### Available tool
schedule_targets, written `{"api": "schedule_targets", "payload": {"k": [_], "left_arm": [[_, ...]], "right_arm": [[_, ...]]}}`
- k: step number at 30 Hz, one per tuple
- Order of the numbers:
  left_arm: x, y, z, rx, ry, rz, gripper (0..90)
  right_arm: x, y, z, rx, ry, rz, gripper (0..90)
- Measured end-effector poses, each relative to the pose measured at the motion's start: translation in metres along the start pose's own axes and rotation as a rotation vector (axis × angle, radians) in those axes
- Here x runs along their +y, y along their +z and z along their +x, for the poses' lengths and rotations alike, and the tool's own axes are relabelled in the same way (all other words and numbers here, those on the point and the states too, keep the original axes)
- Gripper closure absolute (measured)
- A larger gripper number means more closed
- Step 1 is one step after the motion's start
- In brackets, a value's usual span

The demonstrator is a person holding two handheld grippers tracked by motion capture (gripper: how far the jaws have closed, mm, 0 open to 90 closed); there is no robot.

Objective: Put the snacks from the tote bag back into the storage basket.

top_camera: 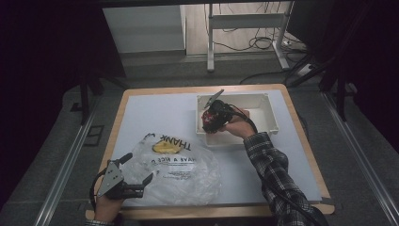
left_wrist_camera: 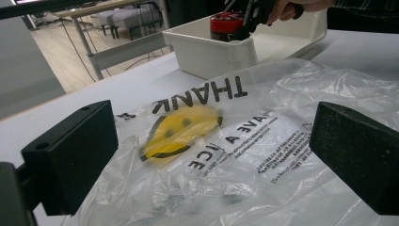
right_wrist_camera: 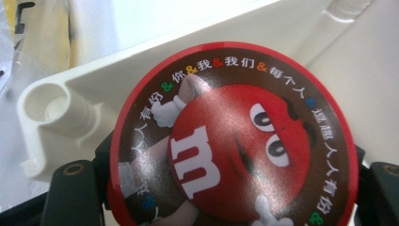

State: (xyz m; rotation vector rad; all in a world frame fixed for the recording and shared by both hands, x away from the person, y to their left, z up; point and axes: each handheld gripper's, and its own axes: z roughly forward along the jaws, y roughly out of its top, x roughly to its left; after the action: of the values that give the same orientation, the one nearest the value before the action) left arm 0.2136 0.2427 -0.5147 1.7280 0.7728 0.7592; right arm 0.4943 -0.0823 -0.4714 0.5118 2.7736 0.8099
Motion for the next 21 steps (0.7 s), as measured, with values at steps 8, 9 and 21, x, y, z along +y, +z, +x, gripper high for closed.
{"api": "schedule_targets", "payload": {"k": [8,9,21], "left_arm": [[0.000,0.000,0.000,0.003,0.001,-0.002,1.5],[0.000,0.000,0.000,0.003,0.001,-0.003,1.5],[0.000,-0.001,0.000,0.009,0.006,-0.004,1.5]], "right_arm": [[0.001,0.009,-0.001,0.004,-0.014,0.005,25.7],[0.001,0.010,-0.002,0.006,-0.012,0.008,25.7],[0.000,0.016,-0.007,0.016,-0.016,0.014,25.7]]}}
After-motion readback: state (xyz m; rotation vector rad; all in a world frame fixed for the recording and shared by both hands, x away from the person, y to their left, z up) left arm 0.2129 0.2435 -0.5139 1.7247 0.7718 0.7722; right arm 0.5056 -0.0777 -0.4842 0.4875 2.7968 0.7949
